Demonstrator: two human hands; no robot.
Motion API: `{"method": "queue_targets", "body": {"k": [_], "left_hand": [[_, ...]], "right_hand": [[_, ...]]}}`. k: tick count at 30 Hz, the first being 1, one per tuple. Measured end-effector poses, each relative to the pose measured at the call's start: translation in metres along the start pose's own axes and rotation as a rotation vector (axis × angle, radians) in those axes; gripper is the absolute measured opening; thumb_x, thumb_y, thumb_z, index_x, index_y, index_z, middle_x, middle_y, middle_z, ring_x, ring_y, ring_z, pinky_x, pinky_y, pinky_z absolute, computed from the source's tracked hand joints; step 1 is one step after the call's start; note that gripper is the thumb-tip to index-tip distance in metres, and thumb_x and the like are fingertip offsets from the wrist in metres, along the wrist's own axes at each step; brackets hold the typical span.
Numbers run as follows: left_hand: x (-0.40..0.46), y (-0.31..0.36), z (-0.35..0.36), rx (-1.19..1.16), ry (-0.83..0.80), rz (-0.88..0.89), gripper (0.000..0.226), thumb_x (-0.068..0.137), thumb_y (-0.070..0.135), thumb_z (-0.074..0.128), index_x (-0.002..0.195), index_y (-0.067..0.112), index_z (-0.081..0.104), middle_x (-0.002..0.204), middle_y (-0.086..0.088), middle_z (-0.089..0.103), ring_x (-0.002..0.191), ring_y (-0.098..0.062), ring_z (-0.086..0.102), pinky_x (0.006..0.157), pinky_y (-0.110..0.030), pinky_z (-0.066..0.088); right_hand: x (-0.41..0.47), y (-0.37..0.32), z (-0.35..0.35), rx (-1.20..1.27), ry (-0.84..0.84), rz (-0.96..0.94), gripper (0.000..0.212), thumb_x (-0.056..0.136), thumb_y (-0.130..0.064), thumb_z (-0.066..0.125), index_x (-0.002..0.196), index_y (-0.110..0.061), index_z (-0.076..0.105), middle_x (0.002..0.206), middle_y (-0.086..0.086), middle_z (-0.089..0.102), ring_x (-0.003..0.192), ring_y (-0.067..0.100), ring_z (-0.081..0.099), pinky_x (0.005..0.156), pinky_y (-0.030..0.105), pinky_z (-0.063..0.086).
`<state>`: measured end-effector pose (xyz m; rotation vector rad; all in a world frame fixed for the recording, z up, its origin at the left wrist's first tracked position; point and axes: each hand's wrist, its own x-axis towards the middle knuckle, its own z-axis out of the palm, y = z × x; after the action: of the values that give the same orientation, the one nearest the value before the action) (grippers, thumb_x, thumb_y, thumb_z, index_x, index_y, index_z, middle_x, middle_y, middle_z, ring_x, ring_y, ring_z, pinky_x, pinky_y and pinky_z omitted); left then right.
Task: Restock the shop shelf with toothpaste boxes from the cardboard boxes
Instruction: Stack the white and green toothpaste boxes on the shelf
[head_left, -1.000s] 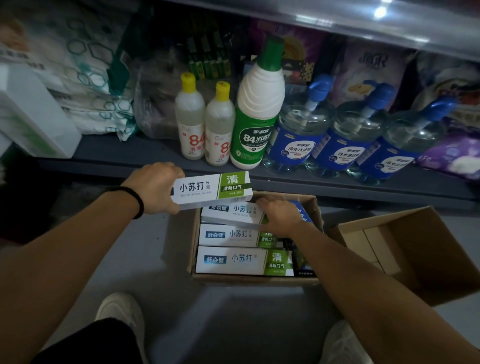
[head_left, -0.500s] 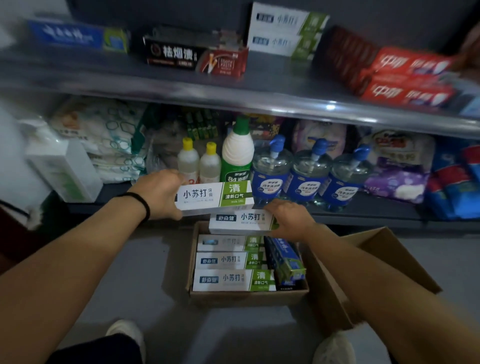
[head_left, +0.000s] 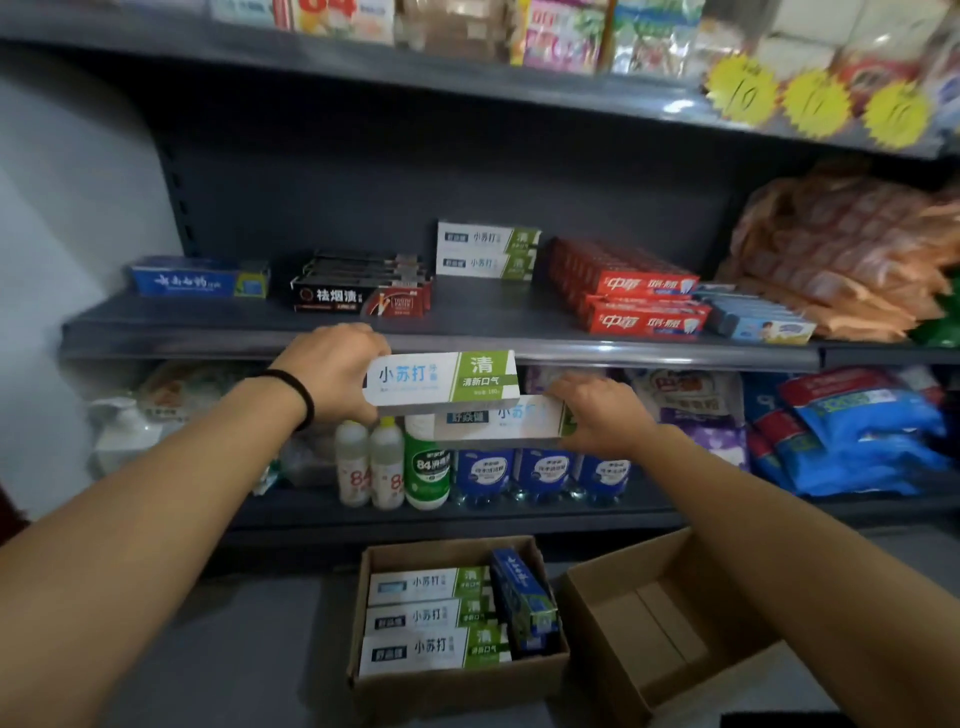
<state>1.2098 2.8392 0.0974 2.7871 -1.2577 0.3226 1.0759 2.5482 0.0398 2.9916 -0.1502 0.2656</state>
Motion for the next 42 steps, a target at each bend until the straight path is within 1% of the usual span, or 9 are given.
{"method": "queue_targets", "body": {"k": [4, 8, 10, 13, 17, 22, 30, 38, 42], "left_hand": [[0.002, 0.014, -0.038, 0.05, 0.073, 0.023, 0.055, 0.06, 0.032, 0.078, 0.11, 0.023, 0.056, 0.103, 0.003, 0.053, 0.094, -0.023, 0.056, 0.066, -0.03, 0.043], [0.01, 0.017, -0.065, 0.117, 0.159, 0.017, 0.056, 0.064, 0.035, 0.075, 0.114, 0.023, 0.054, 0.108, 0.001, 0.052, 0.097, -0.023, 0.055, 0.066, -0.031, 0.04], [0.018, 0.015, -0.072, 0.139, 0.213, 0.016, 0.054, 0.068, 0.036, 0.073, 0.116, 0.023, 0.053, 0.109, 0.002, 0.052, 0.098, -0.021, 0.054, 0.068, -0.032, 0.041], [0.036, 0.007, -0.079, 0.14, 0.279, 0.014, 0.054, 0.069, 0.034, 0.074, 0.118, 0.022, 0.052, 0.112, 0.001, 0.052, 0.103, -0.021, 0.052, 0.071, -0.034, 0.043], [0.068, -0.012, -0.08, 0.141, 0.335, -0.003, 0.057, 0.069, 0.033, 0.076, 0.119, 0.02, 0.052, 0.113, 0.001, 0.052, 0.106, -0.02, 0.05, 0.071, -0.036, 0.044], [0.113, -0.04, -0.072, 0.156, 0.377, -0.041, 0.055, 0.073, 0.031, 0.074, 0.121, 0.018, 0.051, 0.115, -0.001, 0.052, 0.107, -0.02, 0.049, 0.066, -0.032, 0.036], [0.186, -0.075, -0.043, 0.174, 0.38, -0.075, 0.056, 0.072, 0.026, 0.073, 0.123, 0.017, 0.05, 0.114, 0.0, 0.052, 0.107, -0.019, 0.049, 0.071, -0.036, 0.043], [0.247, -0.087, -0.009, 0.165, 0.345, -0.097, 0.053, 0.072, 0.022, 0.073, 0.12, 0.015, 0.052, 0.112, -0.003, 0.052, 0.106, -0.021, 0.049, 0.071, -0.039, 0.046], [0.274, -0.088, 0.003, 0.167, 0.335, -0.094, 0.055, 0.074, 0.022, 0.073, 0.124, 0.013, 0.051, 0.116, -0.005, 0.051, 0.109, -0.024, 0.049, 0.072, -0.039, 0.045]], "right_hand": [[-0.007, 0.011, -0.037, -0.029, 0.067, 0.008, 0.064, 0.076, -0.046, 0.071, 0.131, -0.021, 0.05, 0.122, 0.0, 0.056, 0.11, 0.022, 0.055, 0.082, 0.035, 0.047], [-0.005, 0.029, -0.069, -0.055, 0.169, 0.049, 0.06, 0.075, -0.039, 0.071, 0.129, -0.021, 0.052, 0.12, 0.0, 0.057, 0.107, 0.023, 0.057, 0.079, 0.035, 0.049], [0.003, 0.038, -0.081, -0.066, 0.219, 0.065, 0.059, 0.073, -0.036, 0.071, 0.128, -0.021, 0.053, 0.119, 0.0, 0.058, 0.106, 0.023, 0.057, 0.077, 0.035, 0.05], [0.022, 0.049, -0.095, -0.064, 0.274, 0.095, 0.06, 0.073, -0.033, 0.072, 0.128, -0.02, 0.053, 0.119, 0.002, 0.058, 0.106, 0.026, 0.057, 0.076, 0.034, 0.046], [0.058, 0.059, -0.1, -0.045, 0.317, 0.113, 0.06, 0.072, -0.035, 0.074, 0.127, -0.021, 0.053, 0.118, 0.001, 0.058, 0.106, 0.026, 0.057, 0.077, 0.034, 0.046], [0.111, 0.067, -0.087, -0.052, 0.32, 0.096, 0.06, 0.075, -0.037, 0.072, 0.129, -0.023, 0.051, 0.121, -0.001, 0.056, 0.11, 0.021, 0.054, 0.079, 0.035, 0.047], [0.199, 0.085, -0.039, -0.036, 0.314, 0.078, 0.061, 0.078, -0.039, 0.072, 0.132, -0.023, 0.049, 0.123, -0.002, 0.054, 0.112, 0.02, 0.052, 0.076, 0.035, 0.048], [0.253, 0.11, -0.001, -0.073, 0.242, 0.101, 0.066, 0.077, -0.033, 0.073, 0.136, -0.021, 0.046, 0.132, -0.001, 0.051, 0.119, 0.021, 0.049, 0.082, 0.037, 0.05], [0.277, 0.122, 0.01, -0.091, 0.208, 0.101, 0.069, 0.075, -0.031, 0.077, 0.136, -0.019, 0.046, 0.134, 0.001, 0.049, 0.122, 0.022, 0.048, 0.086, 0.036, 0.048]]}}
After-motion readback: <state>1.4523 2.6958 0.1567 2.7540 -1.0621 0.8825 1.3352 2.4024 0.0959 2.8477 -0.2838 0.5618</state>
